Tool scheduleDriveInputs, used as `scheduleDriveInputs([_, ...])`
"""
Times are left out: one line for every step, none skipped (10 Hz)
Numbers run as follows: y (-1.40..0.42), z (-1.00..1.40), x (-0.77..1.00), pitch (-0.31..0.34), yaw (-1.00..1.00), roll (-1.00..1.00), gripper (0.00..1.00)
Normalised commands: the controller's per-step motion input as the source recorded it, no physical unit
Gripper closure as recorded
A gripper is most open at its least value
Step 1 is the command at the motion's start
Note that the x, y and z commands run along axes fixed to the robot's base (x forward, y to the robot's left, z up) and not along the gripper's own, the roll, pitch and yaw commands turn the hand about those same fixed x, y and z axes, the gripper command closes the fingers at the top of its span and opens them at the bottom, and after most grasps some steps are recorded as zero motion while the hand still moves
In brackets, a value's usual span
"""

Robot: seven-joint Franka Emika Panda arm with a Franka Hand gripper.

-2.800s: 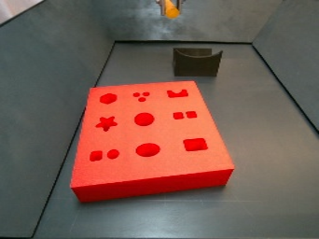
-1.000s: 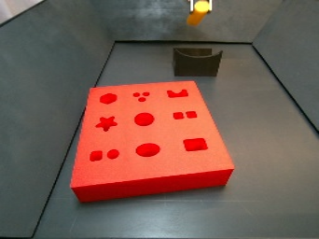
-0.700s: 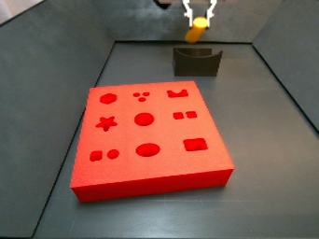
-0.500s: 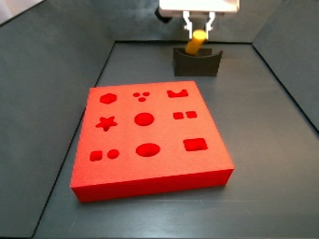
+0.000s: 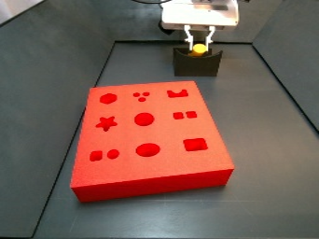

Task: Pick up the oval object. Move up. Place the oval object on the fixture. Regrasp the oval object. Move to above the board. Insert the oval object.
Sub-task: Place the oval object on the fixture, then regrasp the oval object.

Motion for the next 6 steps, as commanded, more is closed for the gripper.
scheduleDriveInputs([0.12,-0.4,0.07,-0.064,-0.09,-0.12,1.0])
scheduleDriveInputs([0.12,-0.41,0.07,-0.062,-0.07,-0.12,1.0])
scheduleDriveInputs([0.0,0.0,0.0,0.0,0.0,0.0,0.0])
scheduleDriveInputs([0.0,1.0,0.0,-0.045,-0.03,0.04,0.0])
scheduleDriveInputs([0.0,1.0,-0.01,-0.037,-0.01,0.05,0.0])
scheduleDriveInputs([0.0,1.0,-0.03,-0.022,0.01,0.05,0.0])
